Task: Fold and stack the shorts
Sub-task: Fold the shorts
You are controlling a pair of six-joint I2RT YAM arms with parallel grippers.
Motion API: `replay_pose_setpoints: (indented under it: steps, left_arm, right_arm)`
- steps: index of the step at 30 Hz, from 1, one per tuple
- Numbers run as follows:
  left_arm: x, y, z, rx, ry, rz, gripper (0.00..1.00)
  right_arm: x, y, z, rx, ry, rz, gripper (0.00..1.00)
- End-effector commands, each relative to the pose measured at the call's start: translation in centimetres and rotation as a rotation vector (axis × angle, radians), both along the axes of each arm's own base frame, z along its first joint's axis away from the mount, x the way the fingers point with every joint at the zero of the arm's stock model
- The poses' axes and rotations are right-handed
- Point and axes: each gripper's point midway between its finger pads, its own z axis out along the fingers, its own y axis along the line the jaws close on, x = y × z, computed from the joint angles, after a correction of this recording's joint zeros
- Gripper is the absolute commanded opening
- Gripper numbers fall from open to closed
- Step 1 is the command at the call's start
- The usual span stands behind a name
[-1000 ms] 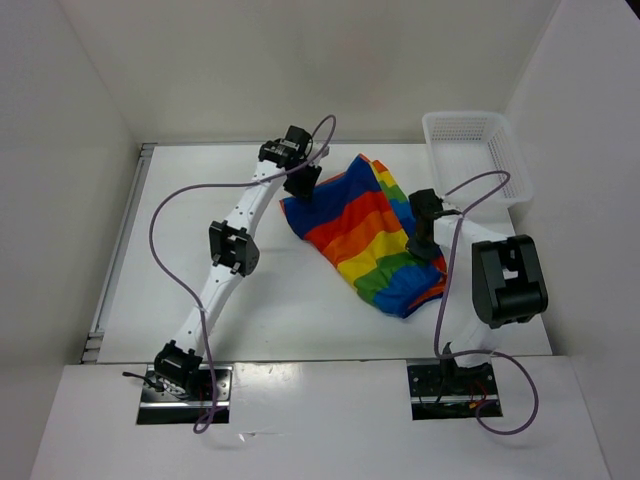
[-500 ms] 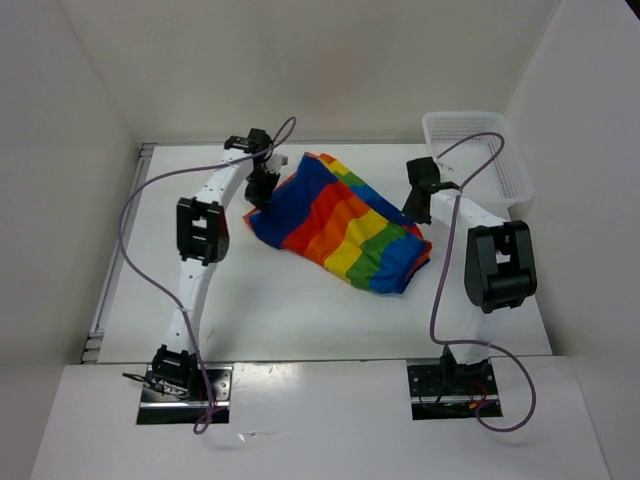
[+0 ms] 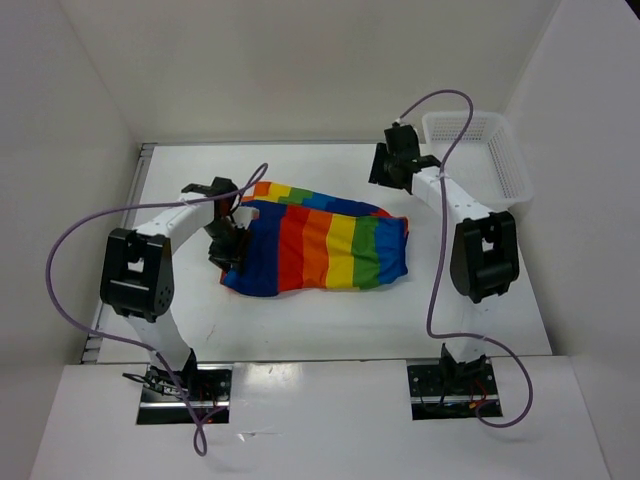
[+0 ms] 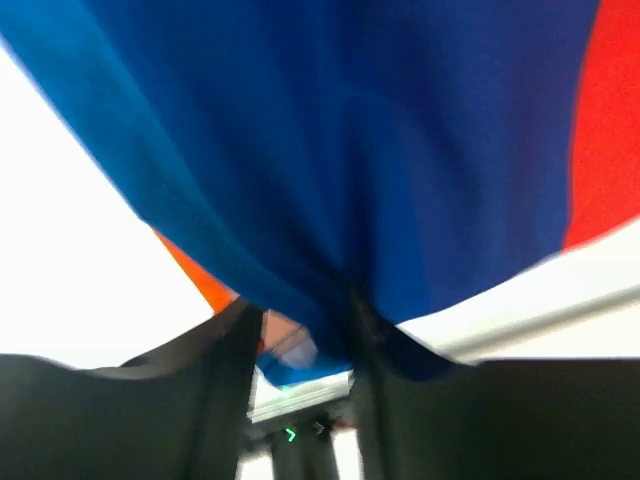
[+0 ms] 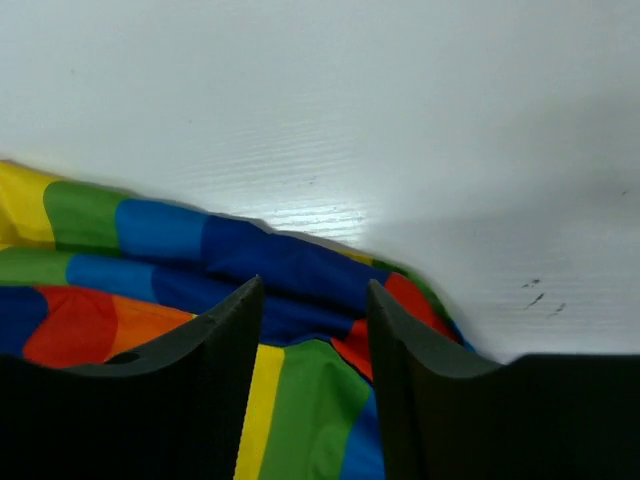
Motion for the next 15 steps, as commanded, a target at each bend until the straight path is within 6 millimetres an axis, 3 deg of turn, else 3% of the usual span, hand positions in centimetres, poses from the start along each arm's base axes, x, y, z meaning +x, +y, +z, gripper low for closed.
replay_pose_setpoints:
  steps: [1,2,4,6,7,8,9,10,11,12,13,14,15]
  left_arm:
    - [-3.2,-1.0,2.6,-0.082,0.027,-0.013,0.50]
    - [-3.5,-1.0,2.6,-0.080,0.040,-0.012,0.53]
    - [-0.4,-0.6,5.1,-0.066,-0.092,-0.004,0.62]
    - [3.7,-0.3,7.6,-0.055,-0.260,0.011,0.68]
    - [7.6,-0.6,9.8,-0.058,-0.407,0.017,0.71]
    - [9.4,-0.9,10.6,-0.068,-0.462,0.018,0.75]
    - [11.5,-1.3,9.9,-0.071,-0.475,0.018,0.75]
    - [13.8,-2.0,11.9,-0.096,-0.532,0.013,0.75]
    - [15.2,-2.2,11.8,-0.099,-0.549,0.013,0.76]
    - [16.8,-2.5,9.9,-0.096,-0.531,0.013,0.77]
    - [17.8,-2.7,9.5,-0.097,-0.538,0.013,0.77]
    - [18.6,-2.8,7.9,-0.094,-0.517,0.013,0.77]
    - [19.7,-3.0,8.0,-0.099,-0.544,0.013,0.77]
  right_arm:
    - [0.6,0.0,7.2,0.000,-0.153,0.066,0.54]
    - [0.4,-0.7,7.3,-0.001,-0.152,0.069,0.60]
    - [-0.6,-1.4,6.8,0.027,-0.131,0.083,0.71]
    - [-1.5,-2.0,5.0,0.026,-0.088,0.079,0.75]
    - [-1.9,-2.4,4.1,0.028,-0.060,0.076,0.76]
    - [-2.3,-2.3,3.4,0.032,-0.042,0.084,0.78]
    - [-3.0,-2.9,2.4,0.038,-0.015,0.080,0.80]
    - [-3.2,-3.1,1.8,0.060,-0.002,0.089,0.82]
    - [-4.1,-3.0,0.5,0.066,0.034,0.097,0.82]
    - [-4.1,-3.4,0.0,0.083,0.039,0.087,0.82]
    - [-4.5,-3.8,-0.1,0.108,0.048,0.093,0.82]
    - [-4.8,-3.9,-0.8,0.123,0.054,0.099,0.82]
    - [-5.0,-3.6,-0.8,0.136,0.052,0.112,0.82]
